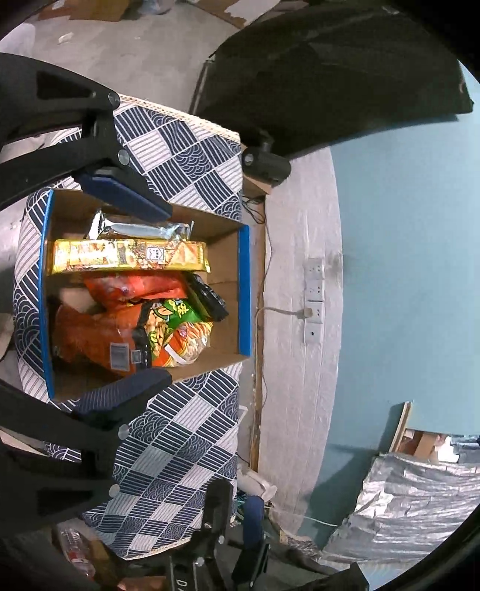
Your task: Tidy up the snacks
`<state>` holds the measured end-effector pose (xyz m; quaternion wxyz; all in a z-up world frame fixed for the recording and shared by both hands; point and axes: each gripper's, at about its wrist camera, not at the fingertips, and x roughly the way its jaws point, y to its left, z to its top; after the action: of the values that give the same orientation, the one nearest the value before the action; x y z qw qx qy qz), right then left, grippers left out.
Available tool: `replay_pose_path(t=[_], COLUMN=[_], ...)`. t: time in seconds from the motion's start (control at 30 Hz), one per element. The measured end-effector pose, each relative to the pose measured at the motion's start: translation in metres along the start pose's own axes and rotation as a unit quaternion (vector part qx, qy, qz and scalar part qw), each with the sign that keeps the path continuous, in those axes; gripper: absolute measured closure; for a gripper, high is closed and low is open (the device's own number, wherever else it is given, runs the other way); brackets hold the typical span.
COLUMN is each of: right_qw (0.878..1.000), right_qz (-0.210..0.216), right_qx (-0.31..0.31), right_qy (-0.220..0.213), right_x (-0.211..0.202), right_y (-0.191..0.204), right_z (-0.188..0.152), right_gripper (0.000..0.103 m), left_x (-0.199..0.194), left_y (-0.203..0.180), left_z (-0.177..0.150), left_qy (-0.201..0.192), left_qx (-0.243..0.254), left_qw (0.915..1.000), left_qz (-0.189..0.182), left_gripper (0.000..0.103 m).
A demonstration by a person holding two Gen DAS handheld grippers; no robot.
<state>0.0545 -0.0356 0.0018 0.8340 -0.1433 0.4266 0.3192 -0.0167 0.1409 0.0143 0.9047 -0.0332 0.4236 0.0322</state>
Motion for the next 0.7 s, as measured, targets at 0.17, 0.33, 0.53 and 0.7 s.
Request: replay_pose_path(t=[0.17, 0.33, 0.53, 0.7], right_qw=[1.000, 0.999, 0.999, 0.999], right_qz=[-0.005, -0.019, -0.020, -0.021], right_qx=[0.013, 0.015, 0.019, 0.017], right_qy=[-0.011, -0.022, -0.032, -0.034], right_x=[-0.012, -0.024, -0.034, -0.035], right_y=[-0.014, -0.024, -0.032, -0.035], right_z=[-0.006, -0.008, -0.013, -0.017], right_gripper=[0.025, 0.025, 0.025, 0.024], left_x=[-0.006, -0.010, -0.011, -0.007], left_y=[-0.007, -0.015, -0.023, -0.027], left_z=[0.003, 0.005, 0.006, 0.008], left_qy=[-0.011, -0.019, -0.026, -0.019], left_qx=[0.004, 0.009, 0.019, 0.019], left_qw=[0.9999, 0.9997, 0.9995, 0.9996], left_qz=[-0.010, -0.013, -0.006, -0.010], left_gripper=[0.017, 0.016, 0.012, 0.012])
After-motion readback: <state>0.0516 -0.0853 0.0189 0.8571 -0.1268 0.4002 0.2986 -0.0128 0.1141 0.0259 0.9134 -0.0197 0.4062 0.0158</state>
